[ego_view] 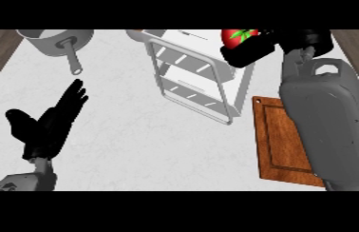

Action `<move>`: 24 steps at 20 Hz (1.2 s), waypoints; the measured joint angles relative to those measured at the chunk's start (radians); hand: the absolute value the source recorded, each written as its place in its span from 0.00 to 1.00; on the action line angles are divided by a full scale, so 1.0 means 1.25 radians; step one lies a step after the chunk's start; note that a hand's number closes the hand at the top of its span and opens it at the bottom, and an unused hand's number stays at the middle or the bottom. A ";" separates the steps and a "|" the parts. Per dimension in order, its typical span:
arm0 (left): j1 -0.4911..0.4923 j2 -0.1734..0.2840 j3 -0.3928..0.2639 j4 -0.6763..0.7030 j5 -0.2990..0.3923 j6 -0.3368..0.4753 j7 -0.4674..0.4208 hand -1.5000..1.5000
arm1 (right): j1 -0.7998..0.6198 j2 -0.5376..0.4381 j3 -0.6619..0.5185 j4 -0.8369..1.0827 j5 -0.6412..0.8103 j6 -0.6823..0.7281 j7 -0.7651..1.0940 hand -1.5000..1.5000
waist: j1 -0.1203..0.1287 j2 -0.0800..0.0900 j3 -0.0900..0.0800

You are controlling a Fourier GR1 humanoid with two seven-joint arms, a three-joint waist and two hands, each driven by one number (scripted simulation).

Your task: Pick the tomato from the cutting board and place it in the tiered basket

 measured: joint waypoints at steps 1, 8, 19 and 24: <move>0.000 -0.002 0.001 0.006 -0.001 -0.003 -0.007 0.50 | -0.001 0.005 0.001 0.005 0.008 -0.008 -0.005 1.00 | -0.001 -0.003 0.000; -0.002 -0.003 0.007 0.004 -0.004 -0.010 -0.005 0.50 | -0.024 0.033 0.011 0.112 0.087 -0.095 -0.057 1.00 | 0.002 -0.003 0.000; 0.009 -0.009 0.011 -0.019 -0.011 -0.021 0.002 0.50 | -0.083 0.102 -0.039 0.372 0.140 -0.326 -0.210 0.00 | 0.009 0.009 -0.001; 0.007 -0.023 0.005 -0.019 -0.025 -0.014 0.007 0.50 | -0.136 0.118 -0.066 0.464 0.134 -0.373 -0.252 0.00 | 0.007 0.001 -0.001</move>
